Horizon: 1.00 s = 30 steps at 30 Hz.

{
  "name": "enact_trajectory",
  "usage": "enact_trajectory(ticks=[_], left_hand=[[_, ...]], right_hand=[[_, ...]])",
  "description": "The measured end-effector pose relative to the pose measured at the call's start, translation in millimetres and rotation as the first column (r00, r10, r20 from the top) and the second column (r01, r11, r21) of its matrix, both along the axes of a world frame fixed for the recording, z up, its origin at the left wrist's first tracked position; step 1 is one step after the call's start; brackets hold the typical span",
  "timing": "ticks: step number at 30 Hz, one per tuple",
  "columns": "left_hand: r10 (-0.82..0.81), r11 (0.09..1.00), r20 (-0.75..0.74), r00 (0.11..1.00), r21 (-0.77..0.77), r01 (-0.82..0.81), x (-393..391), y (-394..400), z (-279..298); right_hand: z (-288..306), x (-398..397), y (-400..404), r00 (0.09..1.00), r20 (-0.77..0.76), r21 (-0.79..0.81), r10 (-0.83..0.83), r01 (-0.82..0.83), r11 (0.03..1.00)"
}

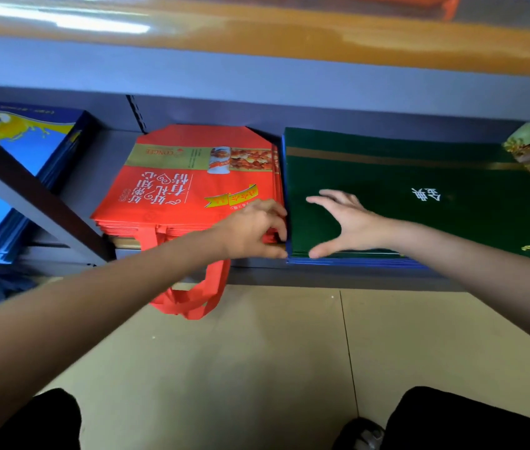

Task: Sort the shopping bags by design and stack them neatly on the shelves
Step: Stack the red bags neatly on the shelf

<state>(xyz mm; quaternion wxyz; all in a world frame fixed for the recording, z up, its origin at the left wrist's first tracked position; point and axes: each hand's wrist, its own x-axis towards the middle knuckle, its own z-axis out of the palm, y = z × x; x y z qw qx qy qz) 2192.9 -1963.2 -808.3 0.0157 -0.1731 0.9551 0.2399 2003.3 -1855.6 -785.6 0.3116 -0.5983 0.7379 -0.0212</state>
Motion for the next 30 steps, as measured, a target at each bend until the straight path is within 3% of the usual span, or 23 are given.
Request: enact_trajectory(ticks=[3, 7, 11, 13, 18, 21, 25, 30], left_hand=[[0.084, 0.996, -0.047, 0.995, -0.036, -0.086, 30, -30, 20], [0.218, 0.961, 0.191, 0.957, -0.211, -0.177, 84, -64, 23], [0.468, 0.863, 0.496, 0.731, -0.433, -0.259, 127, -90, 9], [0.515, 0.851, 0.548, 0.659, -0.422, -0.314, 140, -105, -1], [0.519, 0.855, 0.543, 0.66, -0.315, -0.413, 146, -121, -7], [0.546, 0.836, 0.544, 0.637, -0.307, -0.454, 143, -125, -2], [0.534, 0.843, 0.578, 0.617, -0.317, -0.434, 142, -131, -2], [0.558, 0.825, 0.601, 0.572, -0.331, -0.457, 139, -133, -2]], right_hand=[[10, 25, -25, 0.996, 0.08, -0.115, 0.049, -0.039, 0.993], [2, 59, -55, 0.985, -0.117, -0.164, 0.123, -0.141, 0.976], [-8, 75, -73, 0.968, -0.238, -0.005, 0.074, -0.078, 0.997], [-11, 79, -77, 0.951, -0.288, 0.073, 0.108, -0.091, 0.993], [-18, 90, -89, 0.885, -0.439, 0.21, 0.154, -0.066, 0.975], [-23, 91, -99, 0.889, -0.435, 0.275, 0.143, -0.02, 0.961], [-21, 82, -102, 0.94, -0.337, 0.186, 0.056, 0.008, 0.983], [-23, 88, -91, 0.959, -0.275, 0.105, 0.07, -0.042, 0.994]])
